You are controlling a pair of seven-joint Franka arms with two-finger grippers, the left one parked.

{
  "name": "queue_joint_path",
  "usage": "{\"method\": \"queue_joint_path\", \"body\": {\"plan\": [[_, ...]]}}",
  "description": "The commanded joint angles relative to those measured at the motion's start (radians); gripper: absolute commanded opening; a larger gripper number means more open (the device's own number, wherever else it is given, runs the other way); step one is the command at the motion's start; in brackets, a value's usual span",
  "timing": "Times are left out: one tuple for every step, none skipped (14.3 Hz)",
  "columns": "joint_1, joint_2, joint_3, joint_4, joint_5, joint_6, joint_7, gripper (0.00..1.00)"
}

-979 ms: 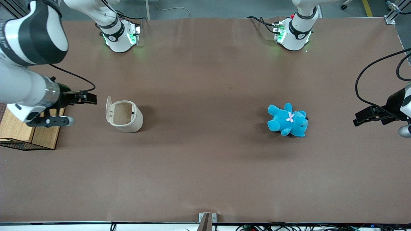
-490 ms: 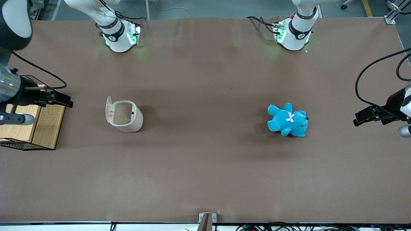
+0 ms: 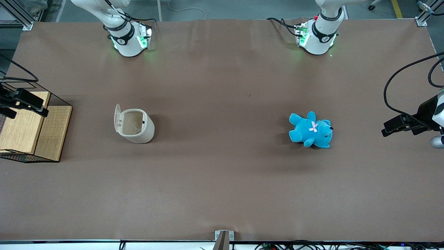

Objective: Open trash can with right arm

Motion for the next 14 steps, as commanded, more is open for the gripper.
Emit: {"method": "queue_joint_path", "body": {"plan": [[-0.021,-0.083,0.026,-0.137,-0.011,0.055,-0.014,1.00],[-0.021,-0.084,0.026,-0.138,-0.011,0.049,-0.012,1.00],[-0.023,-0.083,0.026,-0.138,-0.011,0.038,-0.004,1.00],[-0.028,-0.083,0.026,-0.141,-0.011,0.036,-0.003,1.00],[-0.029,-0.081,0.026,-0.144,-0.011,0.036,-0.003,1.00],[-0.029,-0.081,0.026,-0.163,-0.011,0.043,-0.003,1.00],[-0.029,-0.081,0.026,-0.169,-0.011,0.049,-0.003,1.00],[-0.029,-0.081,0.026,-0.169,-0.011,0.049,-0.003,1.00],[-0.032,-0.081,0.026,-0.169,-0.011,0.044,-0.006,1.00],[-0.034,-0.078,0.026,-0.169,-0.011,0.046,-0.007,1.00],[-0.034,-0.077,0.026,-0.169,-0.013,0.047,-0.011,1.00],[-0.035,-0.075,0.026,-0.174,-0.013,0.037,-0.015,1.00],[-0.037,-0.078,0.026,-0.192,-0.013,0.041,-0.015,1.00],[-0.037,-0.080,0.026,-0.195,-0.013,0.040,-0.015,1.00]]}}
